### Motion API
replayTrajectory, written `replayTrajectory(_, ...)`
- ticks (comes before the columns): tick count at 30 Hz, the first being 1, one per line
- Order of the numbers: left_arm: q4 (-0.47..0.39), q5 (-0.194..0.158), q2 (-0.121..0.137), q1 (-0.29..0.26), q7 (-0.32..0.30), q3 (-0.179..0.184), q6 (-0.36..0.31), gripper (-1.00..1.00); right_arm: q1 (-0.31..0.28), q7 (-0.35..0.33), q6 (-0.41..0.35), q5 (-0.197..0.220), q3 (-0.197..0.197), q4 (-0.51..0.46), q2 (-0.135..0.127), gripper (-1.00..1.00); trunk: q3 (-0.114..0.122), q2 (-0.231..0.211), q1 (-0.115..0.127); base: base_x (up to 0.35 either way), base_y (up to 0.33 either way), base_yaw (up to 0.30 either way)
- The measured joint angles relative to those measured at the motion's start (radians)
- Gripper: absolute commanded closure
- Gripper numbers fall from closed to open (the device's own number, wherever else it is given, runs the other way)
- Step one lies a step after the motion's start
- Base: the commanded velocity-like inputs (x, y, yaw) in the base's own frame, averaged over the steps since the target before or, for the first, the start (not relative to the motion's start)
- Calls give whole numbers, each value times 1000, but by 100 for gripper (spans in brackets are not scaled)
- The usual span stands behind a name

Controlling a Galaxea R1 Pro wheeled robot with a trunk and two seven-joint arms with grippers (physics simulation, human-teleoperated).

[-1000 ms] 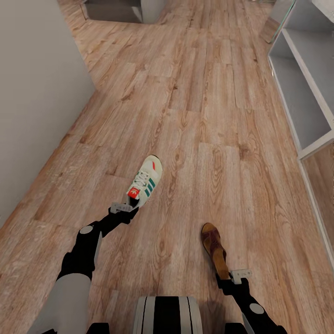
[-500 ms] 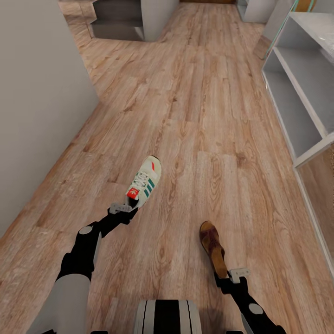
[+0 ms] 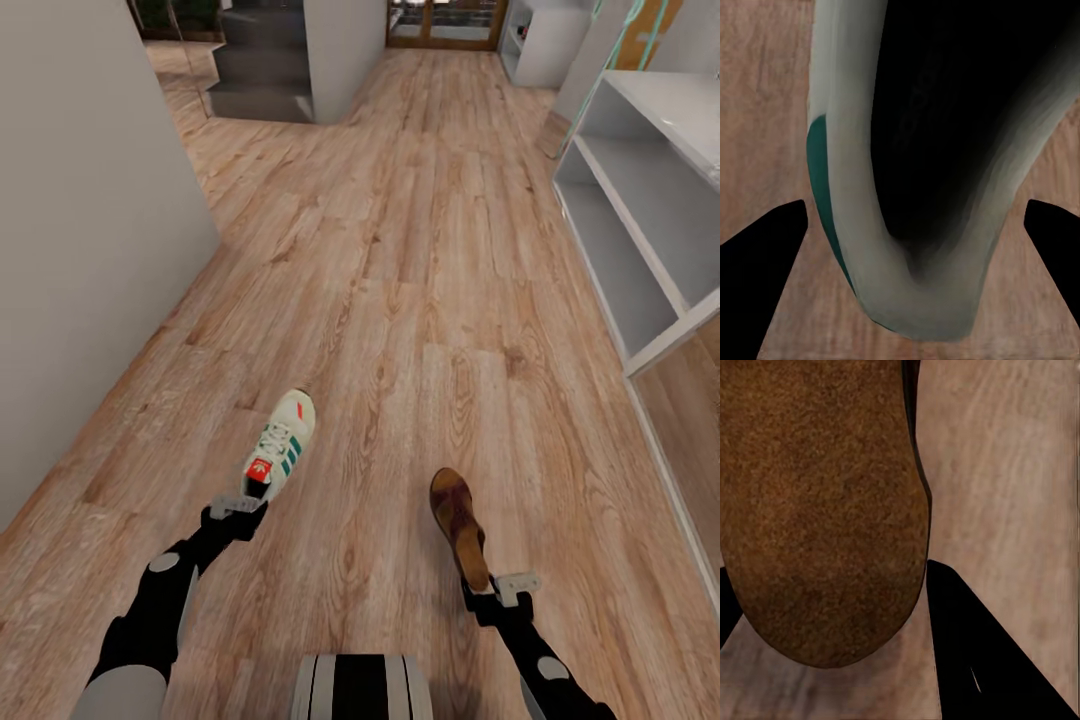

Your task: Pick up the two gym shoes and the two sandals from the corridor floor and place them onto the hallstand (shoe rack) in the corridor, making sure they are on the rack and not on the floor. Arrange them so the two gym shoes are next to each other and the two sandals are next to each other.

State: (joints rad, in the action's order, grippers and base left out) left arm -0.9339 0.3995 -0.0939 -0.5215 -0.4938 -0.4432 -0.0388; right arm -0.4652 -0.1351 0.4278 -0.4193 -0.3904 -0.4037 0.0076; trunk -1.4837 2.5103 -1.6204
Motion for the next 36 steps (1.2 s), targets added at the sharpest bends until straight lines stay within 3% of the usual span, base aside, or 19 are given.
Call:
replayTrajectory(1, -1, -2, 0, 12, 10, -1, 14, 100, 1, 0, 17, 0, 0, 0, 0, 100, 4, 0, 0, 0, 0, 0)
replayTrajectory(2, 14, -60, -2, 64, 110, -40, 88, 100, 2, 1, 59, 3, -2, 1, -4, 100, 9, 0, 1, 0, 0, 0)
replayTrajectory(3, 21, -54, -2, 122, 120, -57, 104, 100, 3, 1, 61, 0, -1, 2, -5, 100, 14, -1, 1, 0, 0, 0)
replayTrajectory(9, 92, -76, -3, 159, 189, -72, 214, 100, 5, 0, 64, 0, -2, 5, -4, 100, 47, -2, 4, 0, 0, 0)
replayTrajectory(11, 146, -76, -2, 173, 244, -73, 253, 100, 6, -1, 64, -1, -2, 3, -4, 100, 57, -3, 5, 0, 0, 0)
replayTrajectory(16, 219, -70, -1, 183, 320, -70, 284, 100, 7, -1, 64, -3, 0, -21, -2, 100, 85, -4, 7, 0, 0, 0)
replayTrajectory(22, 285, -66, 1, 198, 345, -69, 293, 100, 33, 0, 71, -5, 1, -39, -1, 100, 117, -5, 10, 0, 0, 0)
replayTrajectory(25, 302, -71, 1, 216, 349, -69, 299, 100, 59, 3, 109, -2, -1, -41, -1, 100, 133, -6, 11, 0, 0, 0)
replayTrajectory(30, 311, -73, 2, 281, 357, -74, 436, 100, 110, 6, 162, -1, -3, -36, -1, 100, 161, -7, 13, 0, 0, 0)
replayTrajectory(36, 289, -77, 3, 341, 366, -75, 473, 100, 137, 6, 165, 1, -4, -36, -2, 100, 193, -8, 16, 0, 0, 0)
